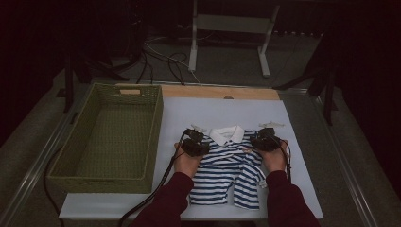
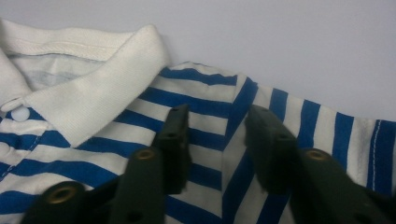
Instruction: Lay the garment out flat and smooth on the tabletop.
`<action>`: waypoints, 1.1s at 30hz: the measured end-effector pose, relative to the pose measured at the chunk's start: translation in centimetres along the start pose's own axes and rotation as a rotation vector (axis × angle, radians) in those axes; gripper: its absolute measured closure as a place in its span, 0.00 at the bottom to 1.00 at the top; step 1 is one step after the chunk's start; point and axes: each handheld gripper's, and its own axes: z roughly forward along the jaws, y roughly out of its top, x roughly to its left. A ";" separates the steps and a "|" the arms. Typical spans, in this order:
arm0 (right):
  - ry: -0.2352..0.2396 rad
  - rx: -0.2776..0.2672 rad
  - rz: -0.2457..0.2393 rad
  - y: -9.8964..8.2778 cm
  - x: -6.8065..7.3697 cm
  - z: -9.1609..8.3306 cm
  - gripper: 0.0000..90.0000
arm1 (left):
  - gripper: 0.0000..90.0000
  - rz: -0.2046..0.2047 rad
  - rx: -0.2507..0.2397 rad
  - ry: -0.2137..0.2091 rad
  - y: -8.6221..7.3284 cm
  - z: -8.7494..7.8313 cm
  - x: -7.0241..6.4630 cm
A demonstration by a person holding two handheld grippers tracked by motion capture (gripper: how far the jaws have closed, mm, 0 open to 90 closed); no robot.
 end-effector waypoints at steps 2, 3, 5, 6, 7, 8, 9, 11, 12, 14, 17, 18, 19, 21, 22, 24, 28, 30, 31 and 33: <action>0.001 -0.002 0.004 0.0 0.0 0.0 0.80 | 0.73 -0.012 0.007 0.016 0.1 0.0 -0.1; -0.001 -0.004 0.004 0.0 0.0 0.1 0.84 | 0.77 -0.020 0.007 0.018 0.1 0.0 0.0; -0.003 -0.009 0.009 0.1 0.1 0.2 0.91 | 0.83 -0.017 0.005 0.012 0.1 0.0 0.0; -0.006 -0.011 0.006 0.1 0.1 0.2 0.92 | 0.85 -0.016 0.004 0.005 0.0 0.0 0.0; -0.008 -0.011 0.006 0.1 0.1 0.2 0.93 | 0.89 -0.015 0.003 -0.004 0.0 0.0 0.0; -0.010 -0.011 0.005 0.1 0.1 0.2 0.94 | 0.92 -0.012 0.002 -0.001 0.0 0.0 -0.1; -0.007 -0.012 0.004 0.1 0.1 0.2 0.96 | 0.94 -0.006 0.000 0.001 0.0 0.0 -0.1; -0.006 -0.013 0.014 0.2 0.1 0.2 0.97 | 0.96 -0.005 -0.005 -0.011 0.0 0.0 0.1; -0.006 -0.013 0.013 0.2 0.1 0.2 0.97 | 0.97 -0.007 -0.007 -0.016 0.1 0.1 0.2; -0.011 -0.017 0.007 0.2 0.2 0.2 0.98 | 0.97 0.001 -0.009 -0.015 0.2 0.2 0.4; -0.013 -0.019 -0.001 0.1 0.2 0.2 0.98 | 0.98 0.017 -0.012 -0.001 0.6 0.5 0.8; -0.011 -0.021 -0.001 0.2 0.2 0.2 0.98 | 0.98 0.019 -0.015 0.007 0.7 0.6 1.0; -0.010 -0.023 -0.003 0.2 0.2 0.3 0.98 | 0.98 0.019 -0.019 0.016 0.9 0.7 1.2; -0.005 -0.028 -0.004 0.2 0.2 0.3 0.98 | 0.98 0.024 -0.026 0.017 1.2 1.1 1.7; -0.002 -0.032 -0.004 0.2 0.3 0.4 0.98 | 0.98 0.029 -0.029 0.025 1.3 1.2 1.9; 0.002 -0.037 -0.005 0.2 0.3 0.4 0.98 | 0.98 0.033 -0.031 0.032 1.6 1.4 2.3; 0.022 -0.047 -0.016 0.2 0.7 0.6 0.98 | 0.98 0.061 -0.024 0.087 2.2 1.8 2.9; 0.036 -0.055 -0.022 0.3 1.0 0.7 0.98 | 0.98 0.057 -0.023 0.100 2.4 1.9 3.4; 0.037 -0.059 -0.025 0.3 1.1 0.7 0.98 | 0.98 0.057 -0.023 0.110 2.5 2.0 3.6; 0.047 -0.069 -0.023 0.4 1.4 0.9 0.98 | 0.98 0.060 -0.022 0.131 2.7 2.1 4.0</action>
